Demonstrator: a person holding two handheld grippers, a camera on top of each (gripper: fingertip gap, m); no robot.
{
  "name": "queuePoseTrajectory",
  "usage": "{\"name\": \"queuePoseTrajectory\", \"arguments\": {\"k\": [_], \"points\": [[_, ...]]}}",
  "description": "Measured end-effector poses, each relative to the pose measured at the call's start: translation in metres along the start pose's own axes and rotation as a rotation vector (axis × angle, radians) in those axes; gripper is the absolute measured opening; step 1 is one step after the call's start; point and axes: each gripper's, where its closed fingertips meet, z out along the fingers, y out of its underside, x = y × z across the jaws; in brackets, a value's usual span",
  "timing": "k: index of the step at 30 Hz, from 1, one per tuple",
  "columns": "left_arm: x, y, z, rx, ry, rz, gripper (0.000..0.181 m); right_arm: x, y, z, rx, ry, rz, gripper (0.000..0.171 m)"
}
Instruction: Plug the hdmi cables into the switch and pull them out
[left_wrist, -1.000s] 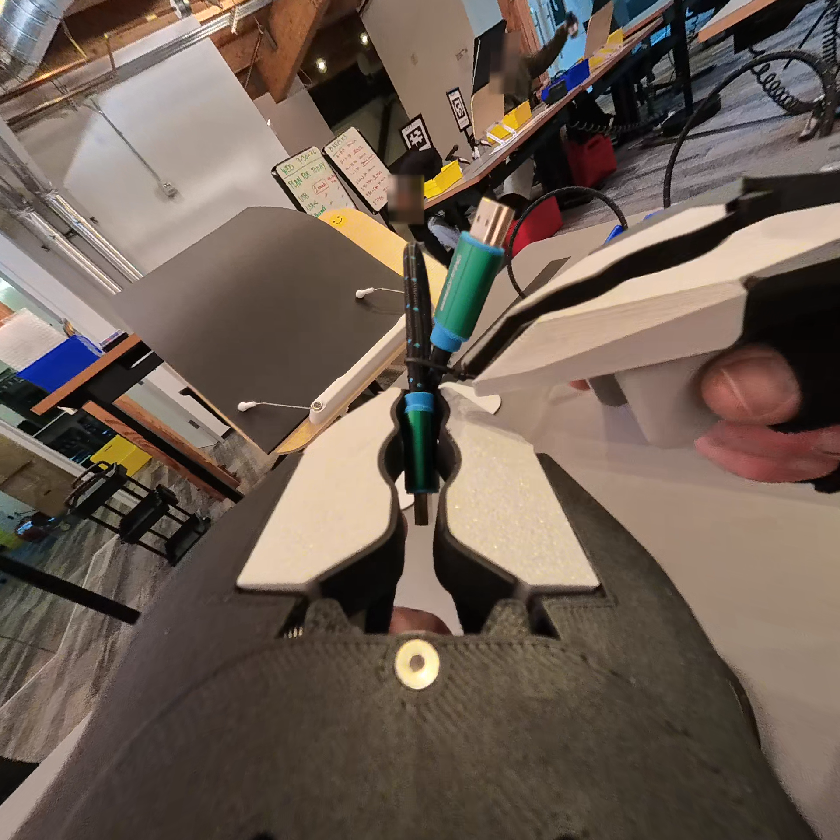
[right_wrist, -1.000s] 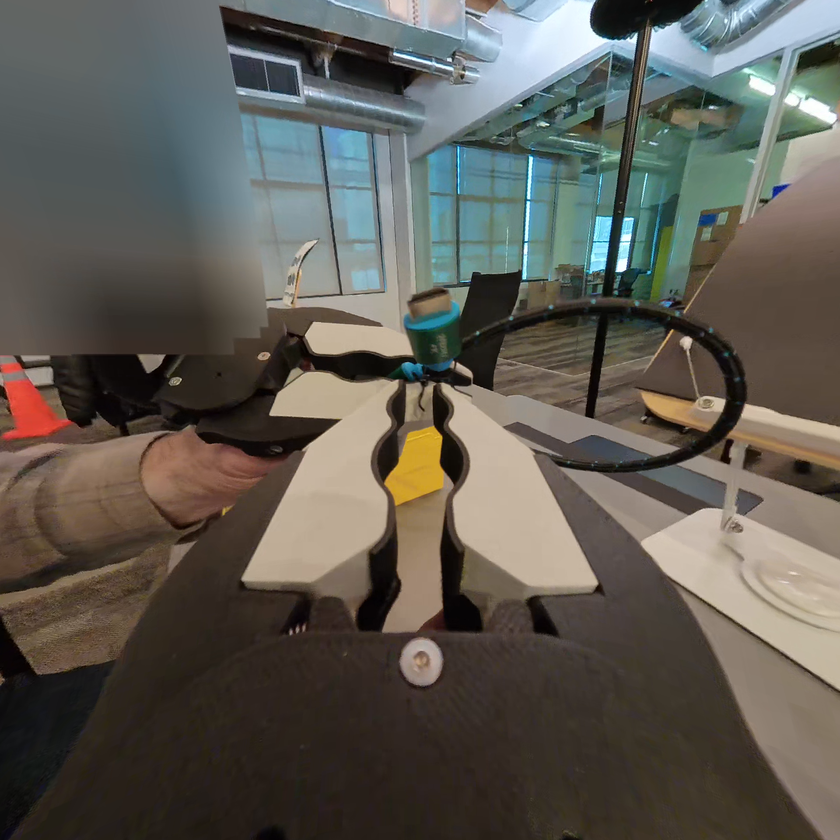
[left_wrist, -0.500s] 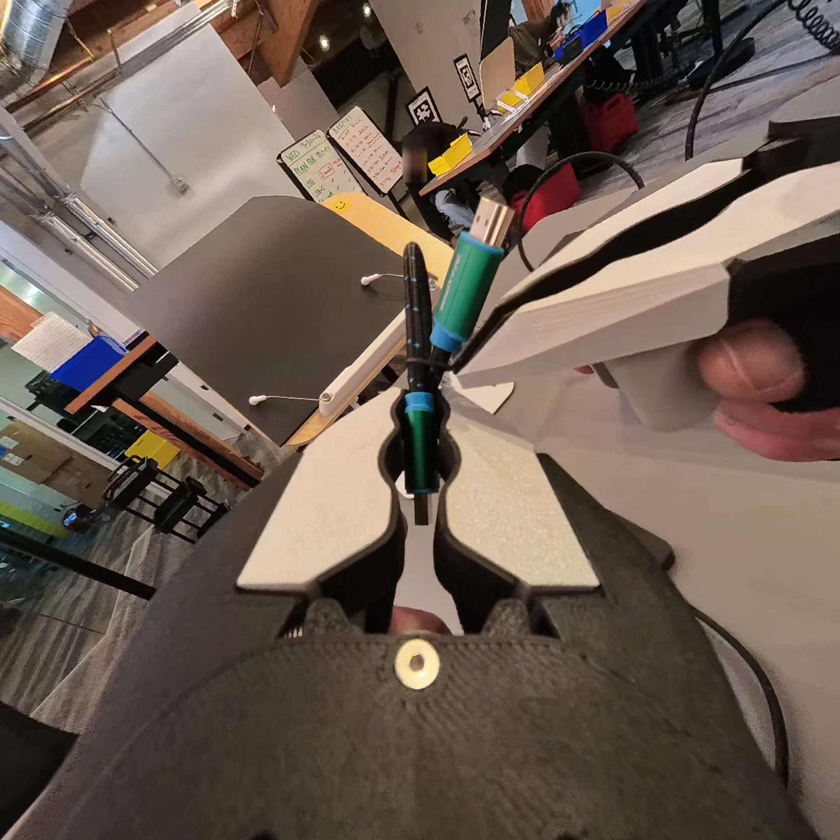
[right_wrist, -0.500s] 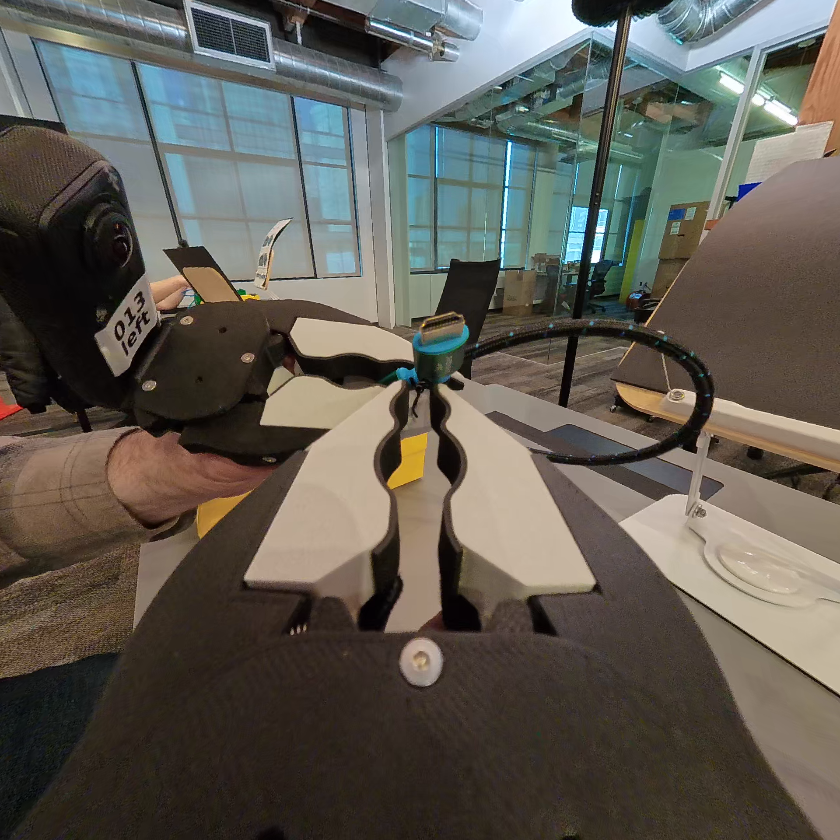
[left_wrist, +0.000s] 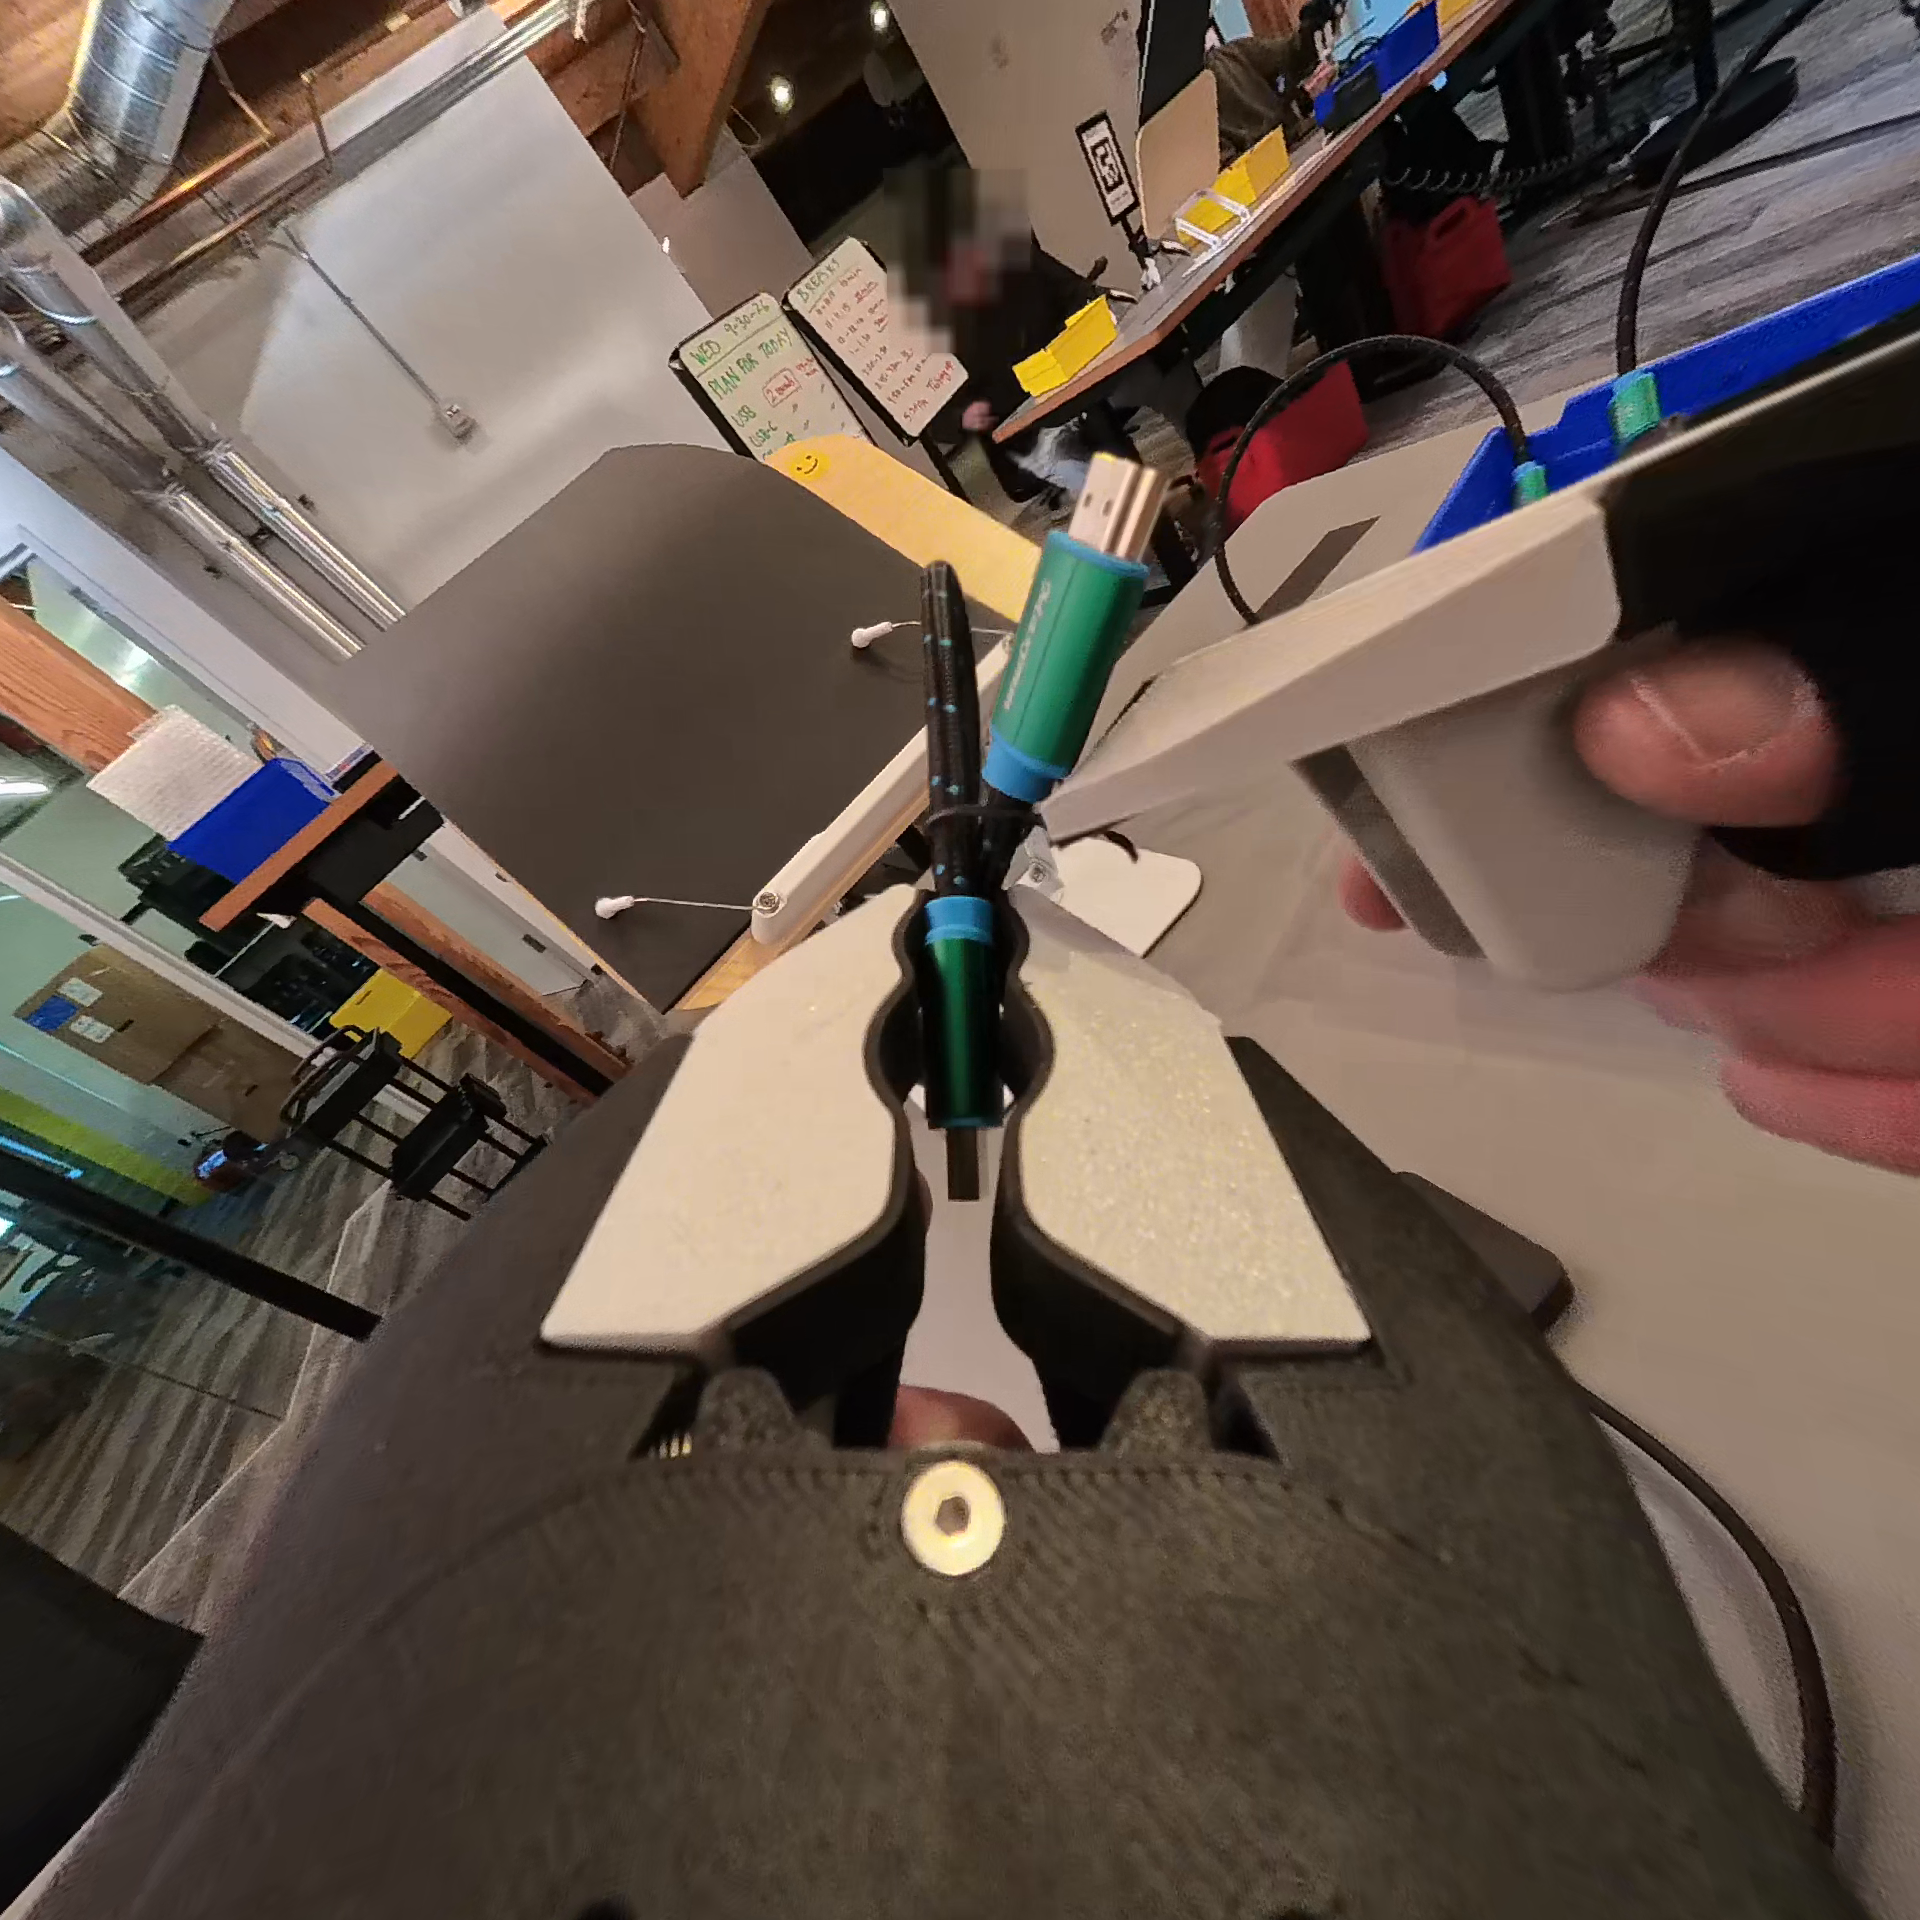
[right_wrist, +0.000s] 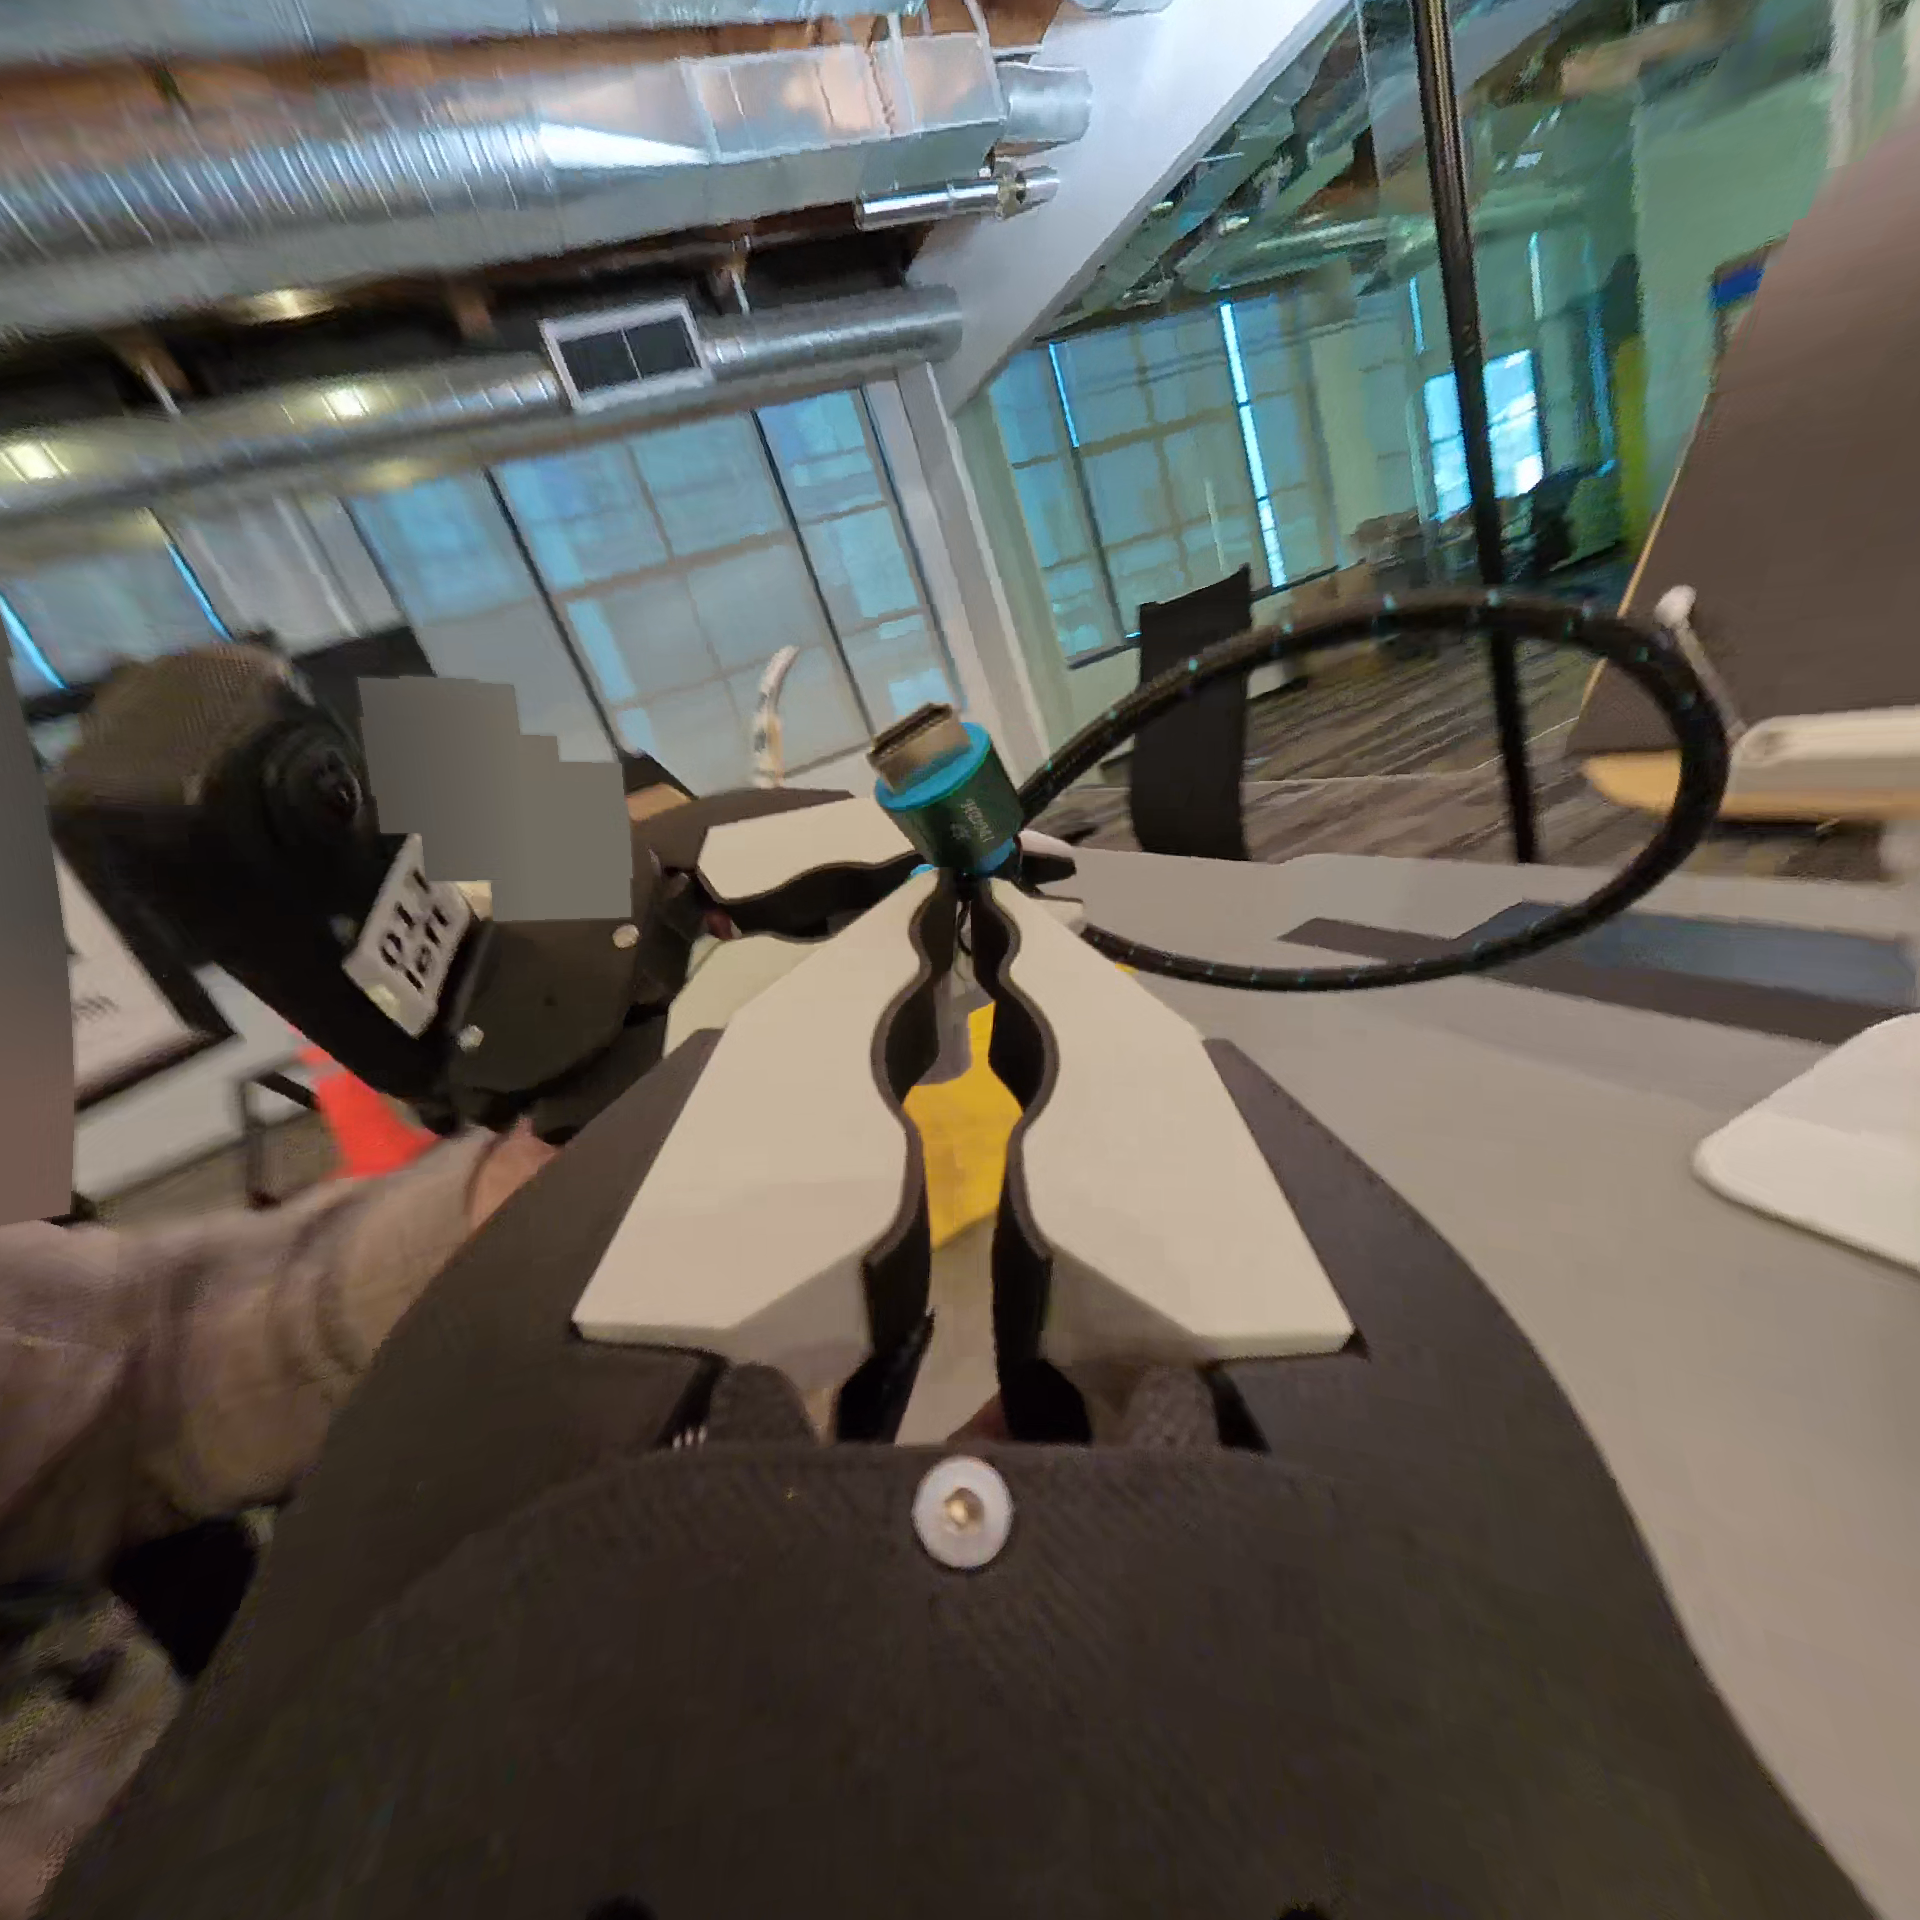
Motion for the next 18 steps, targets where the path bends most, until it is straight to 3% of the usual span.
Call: {"name": "queuePoseTrajectory", "arguments": {"k": [6,8,13,16,18], "points": [[-0.006,-0.001,-0.002,0.033,-0.094,0.028,0.009,-0.001,-0.001,0.001,0.142,-0.176,0.554,0.0],[-0.009,-0.006,-0.006,0.079,-0.14,0.053,0.009,-0.007,-0.002,0.002,0.188,-0.233,0.641,0.0],[-0.009,-0.003,-0.007,0.089,-0.113,0.029,0.009,-0.006,0.001,0.004,0.218,-0.263,0.661,0.0],[-0.009,-0.001,-0.006,0.067,-0.086,0.026,0.009,0.0,-0.001,0.003,0.179,-0.211,0.519,0.001],[-0.013,-0.001,-0.006,0.066,-0.079,0.002,0.009,0.003,-0.004,0.001,0.132,-0.162,0.359,0.012]]}}
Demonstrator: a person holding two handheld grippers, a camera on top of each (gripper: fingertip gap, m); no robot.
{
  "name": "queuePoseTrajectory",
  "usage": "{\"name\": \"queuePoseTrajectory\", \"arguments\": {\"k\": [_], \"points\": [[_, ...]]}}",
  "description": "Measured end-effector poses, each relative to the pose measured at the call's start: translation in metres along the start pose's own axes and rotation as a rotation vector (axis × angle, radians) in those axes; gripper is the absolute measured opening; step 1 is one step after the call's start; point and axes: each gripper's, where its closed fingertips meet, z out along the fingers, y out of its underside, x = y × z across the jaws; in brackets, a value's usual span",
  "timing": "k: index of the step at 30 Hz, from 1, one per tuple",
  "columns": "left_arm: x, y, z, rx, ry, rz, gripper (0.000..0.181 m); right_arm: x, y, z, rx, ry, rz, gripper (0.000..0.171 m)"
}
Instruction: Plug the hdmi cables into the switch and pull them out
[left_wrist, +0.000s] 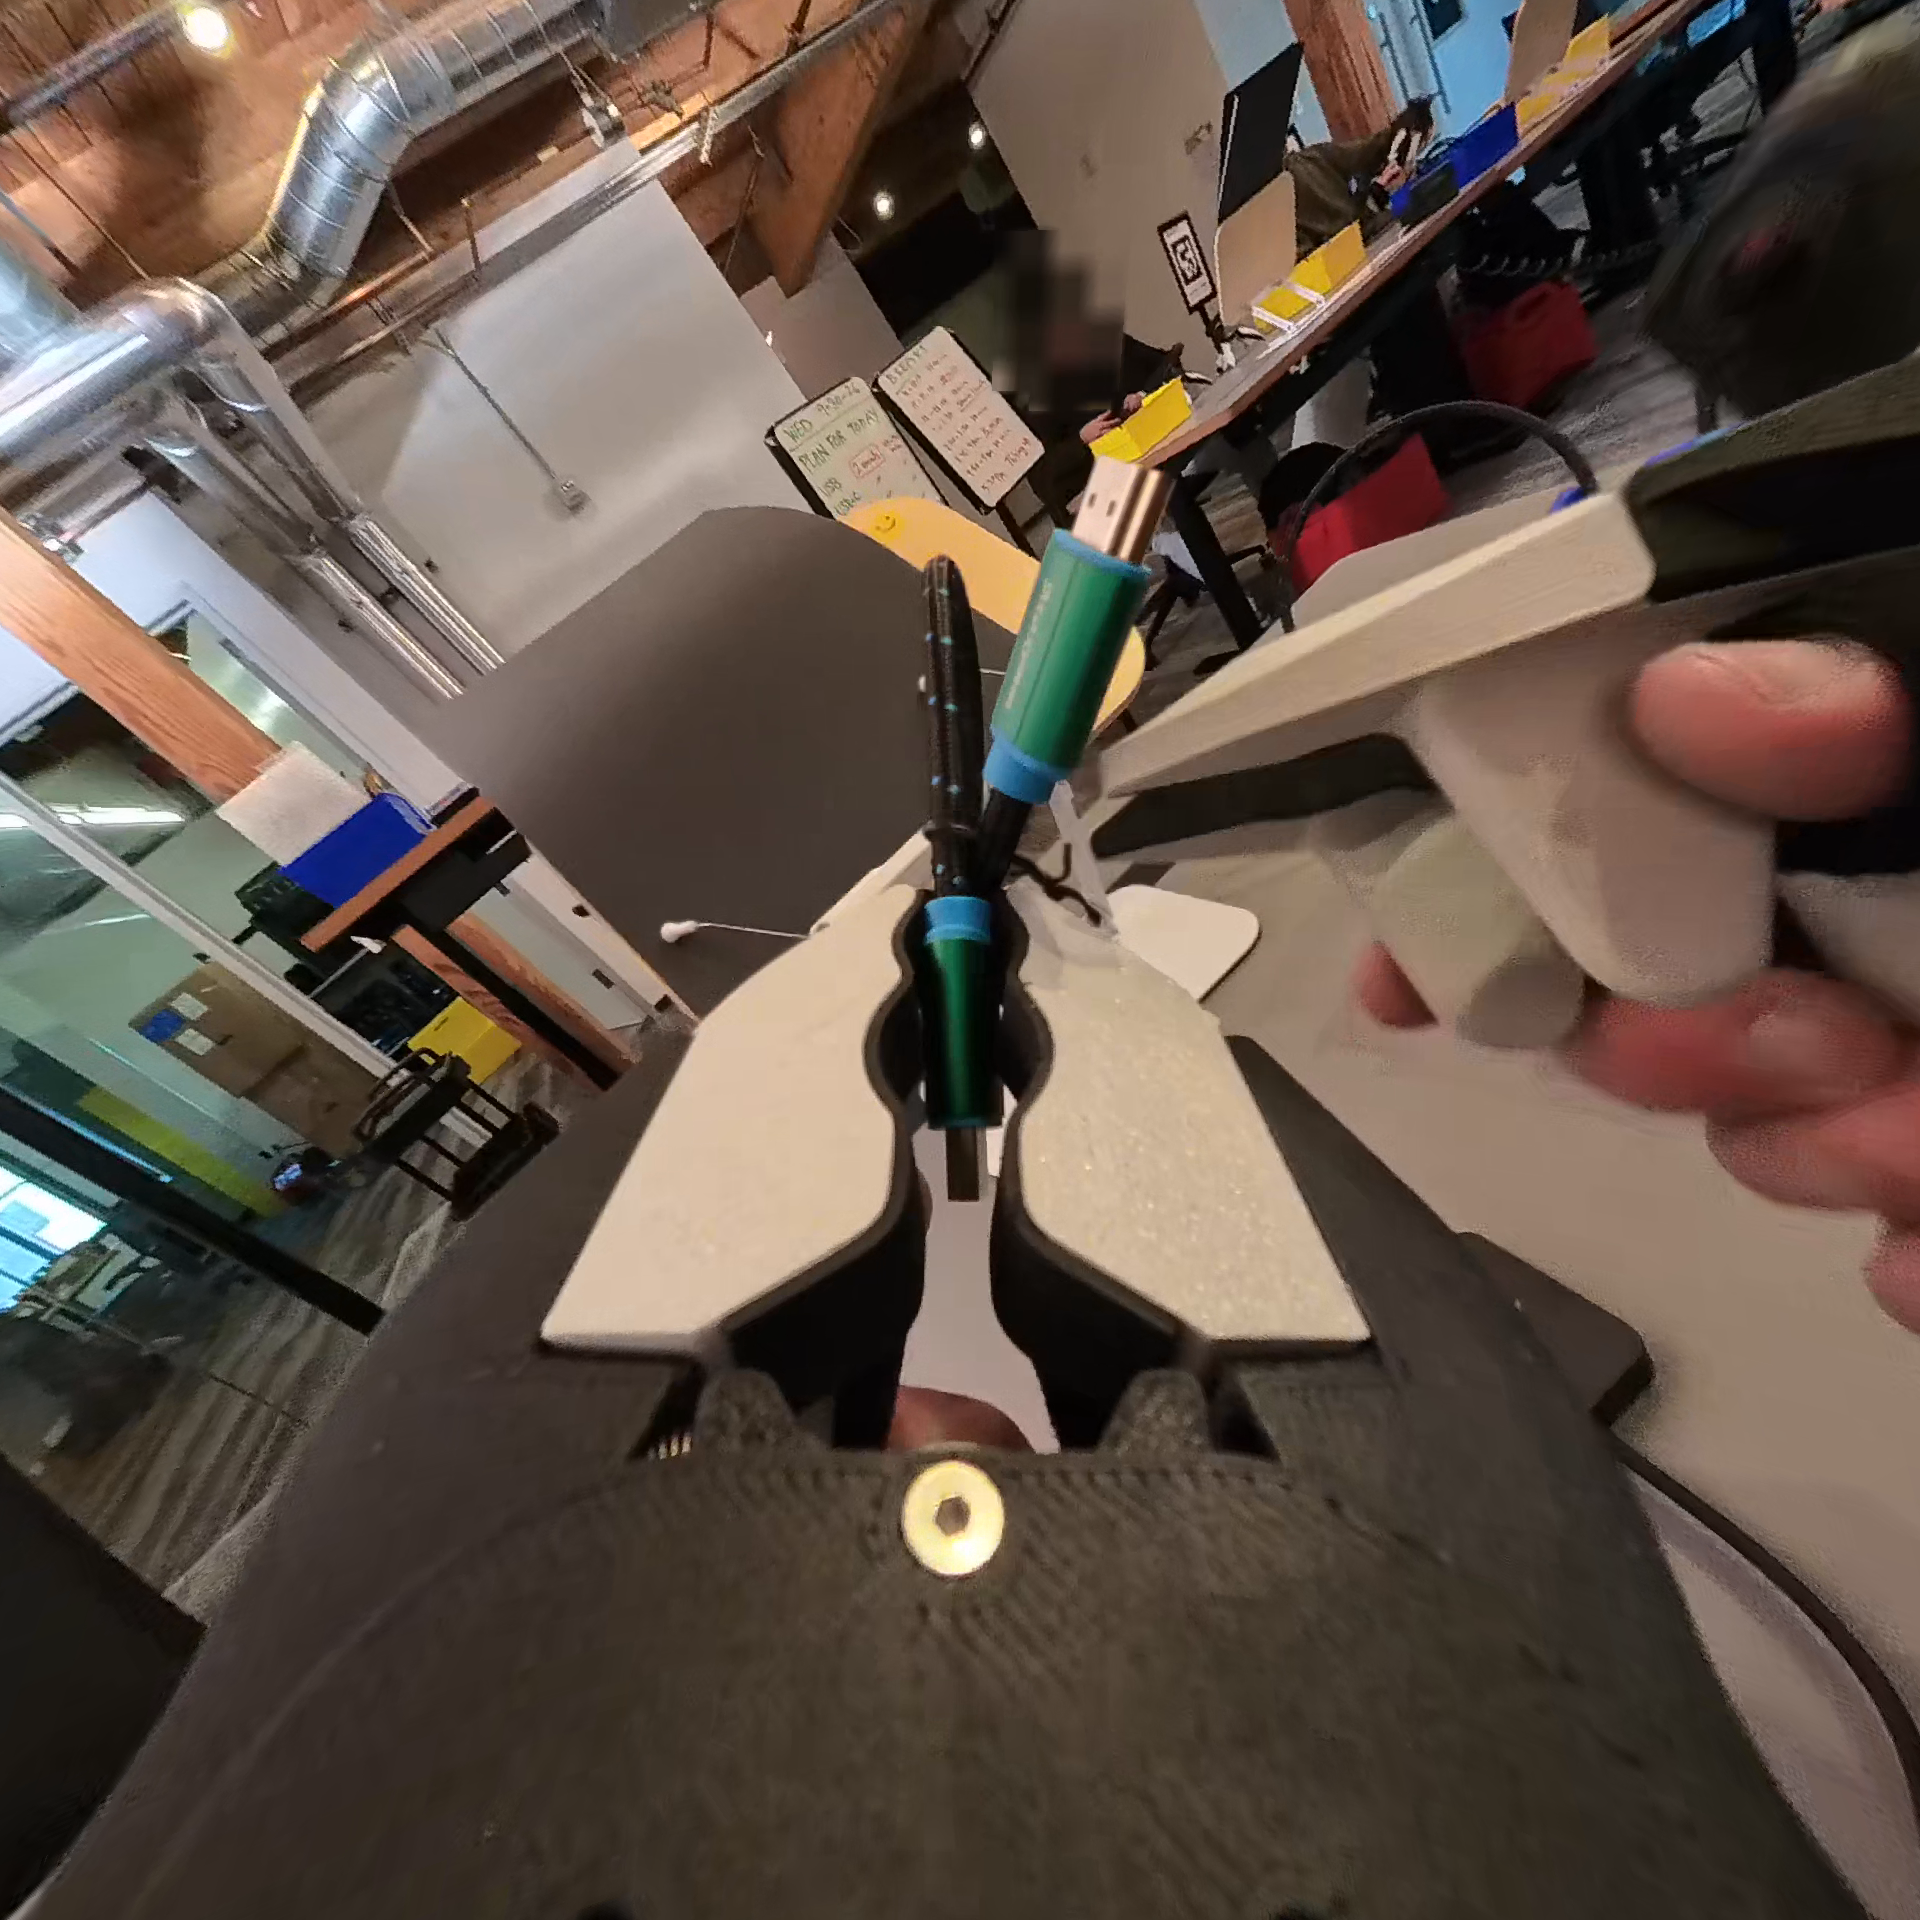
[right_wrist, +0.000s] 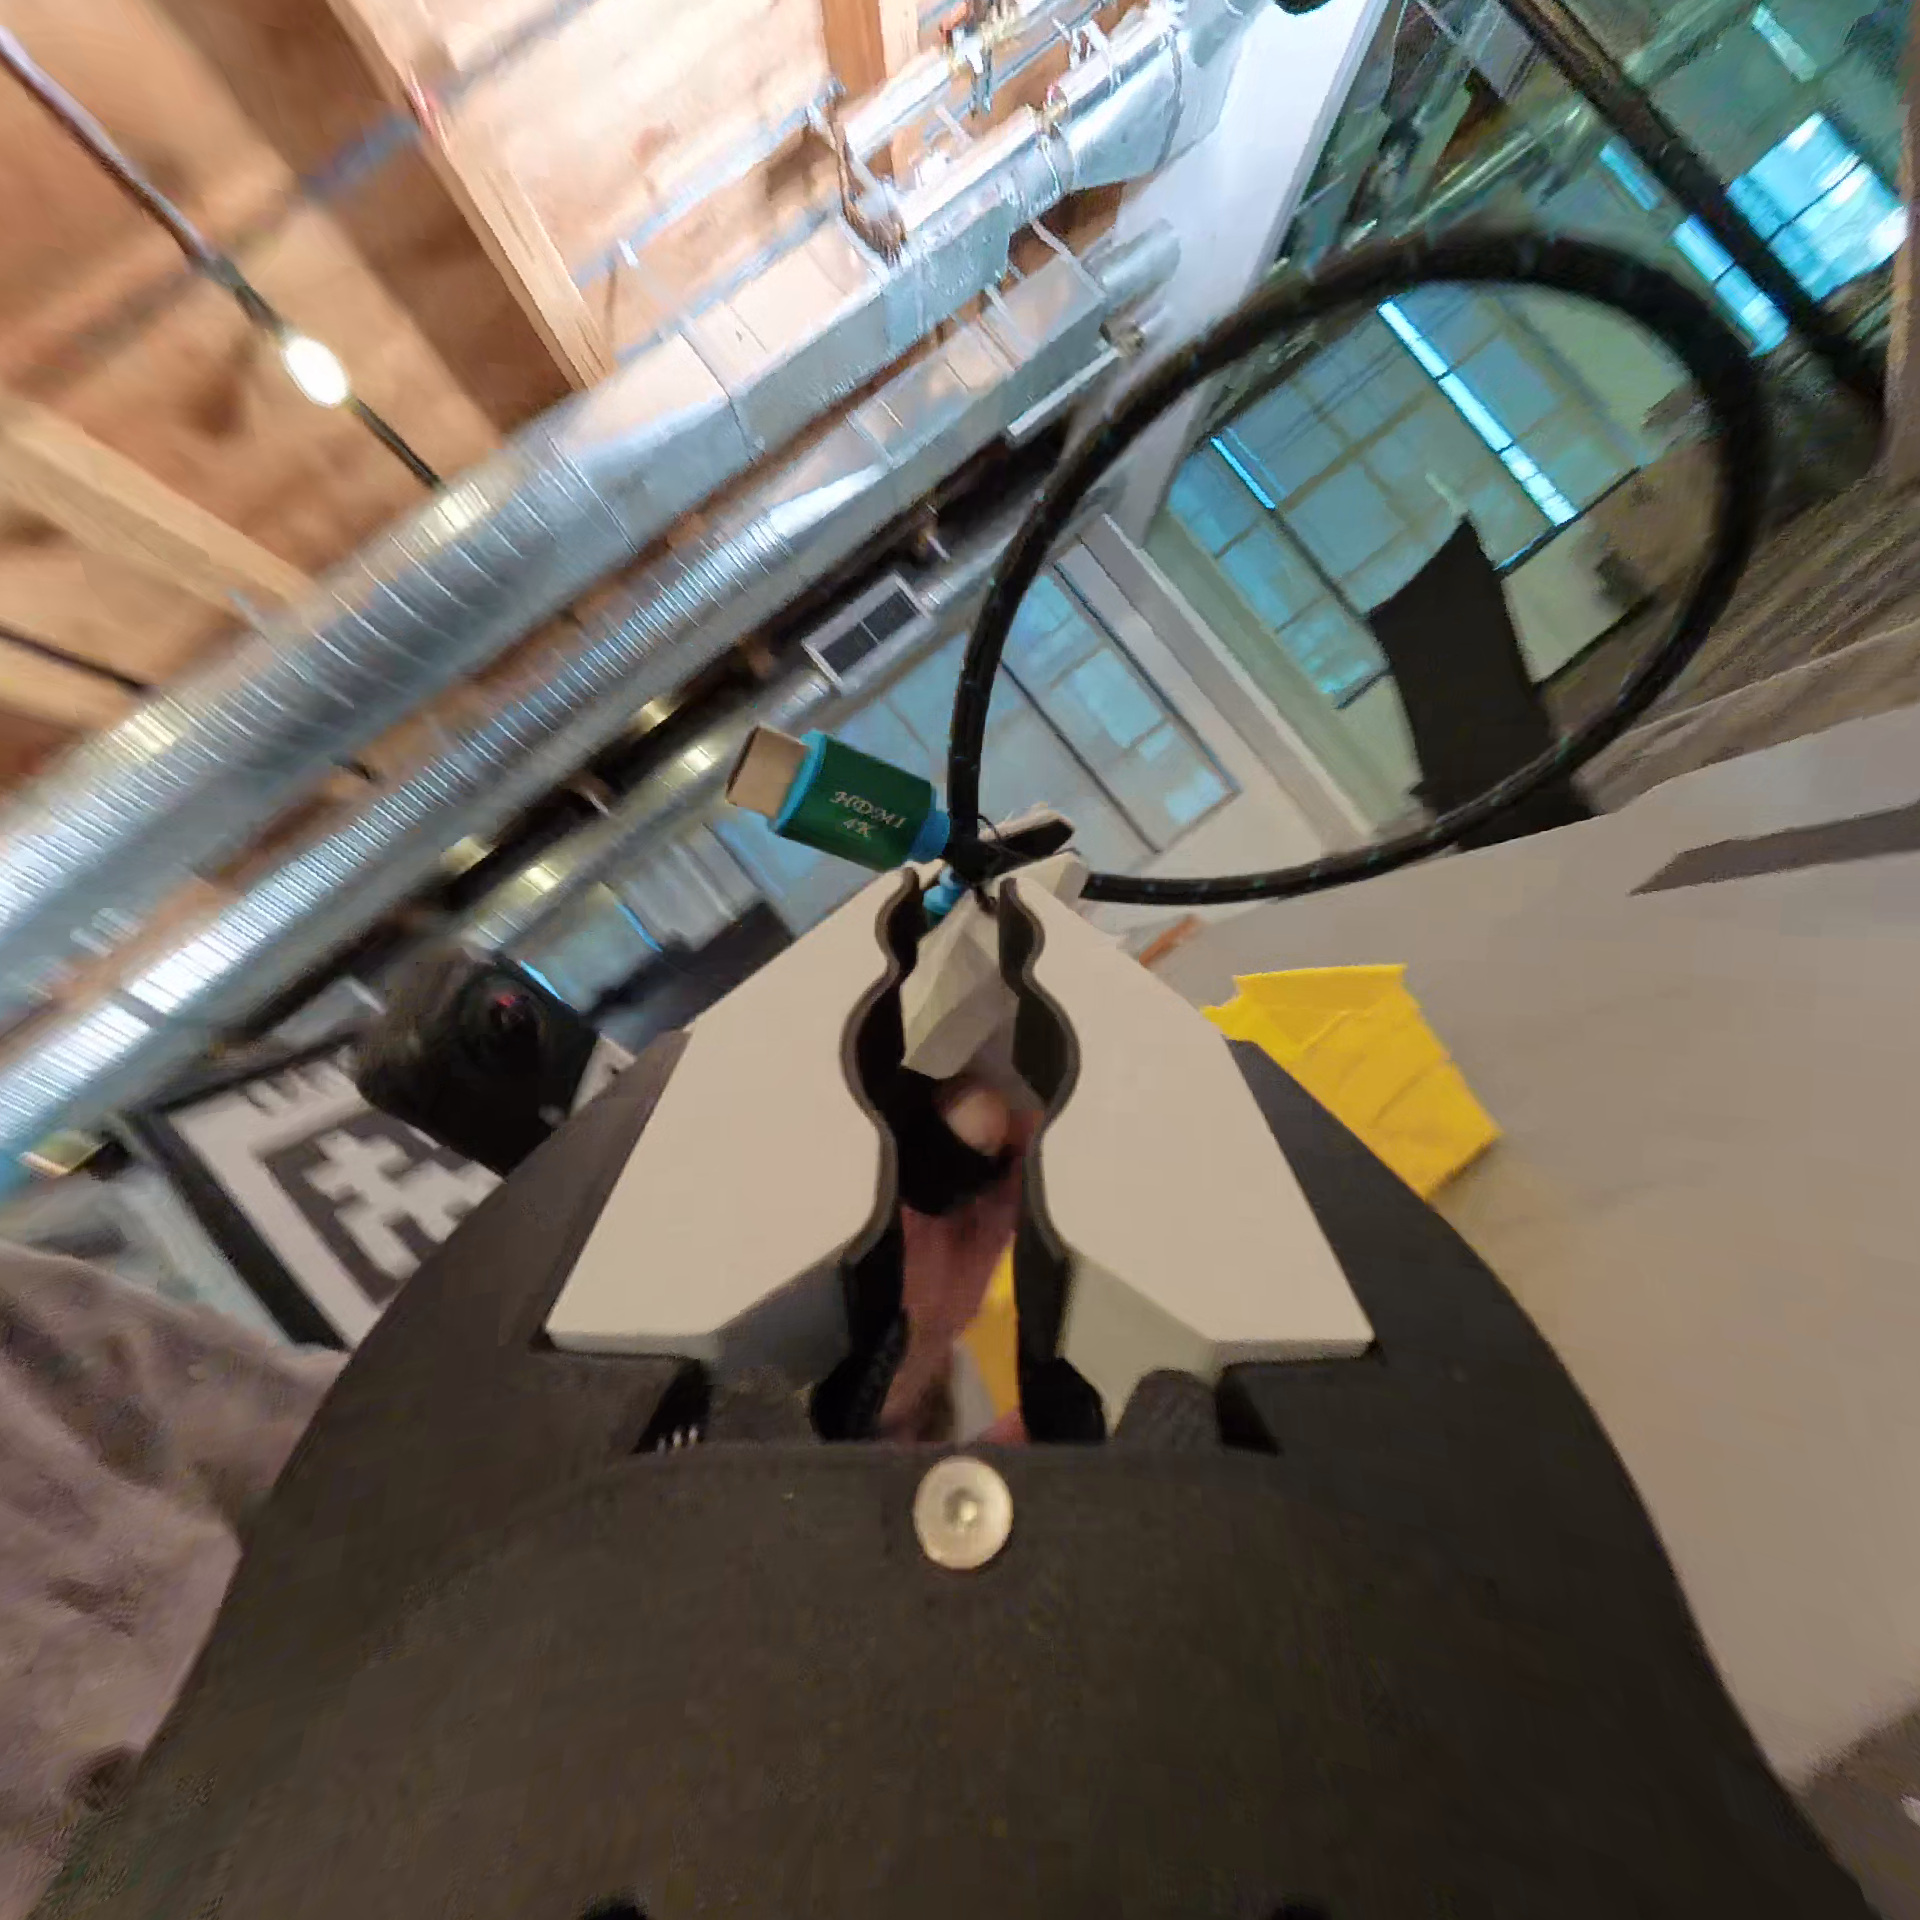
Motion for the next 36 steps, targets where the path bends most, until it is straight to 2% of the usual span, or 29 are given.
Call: {"name": "queuePoseTrajectory", "arguments": {"k": [8,13,16,23,27,36], "points": [[0.004,0.003,0.001,-0.063,0.104,-0.077,0.009,0.002,0.001,-0.003,-0.267,0.255,-0.978,0.018],[0.017,0.006,0.001,-0.122,0.206,-0.158,0.009,0.014,0.01,-0.007,-0.451,0.392,-1.628,0.016],[0.021,0.009,0.001,-0.168,0.267,-0.199,0.009,0.018,0.013,-0.007,-0.511,0.43,-1.868,0.016],[0.025,0.015,-0.003,-0.254,0.345,-0.248,0.009,0.016,0.01,-0.003,-0.514,0.457,-2.027,0.017],[0.026,0.019,-0.005,-0.291,0.361,-0.273,0.008,0.017,0.016,-0.001,-0.544,0.441,-2.052,0.012],[0.029,0.03,-0.007,-0.376,0.402,-0.317,0.008,0.02,0.025,0.002,-0.578,0.417,-2.092,0.019]]}}
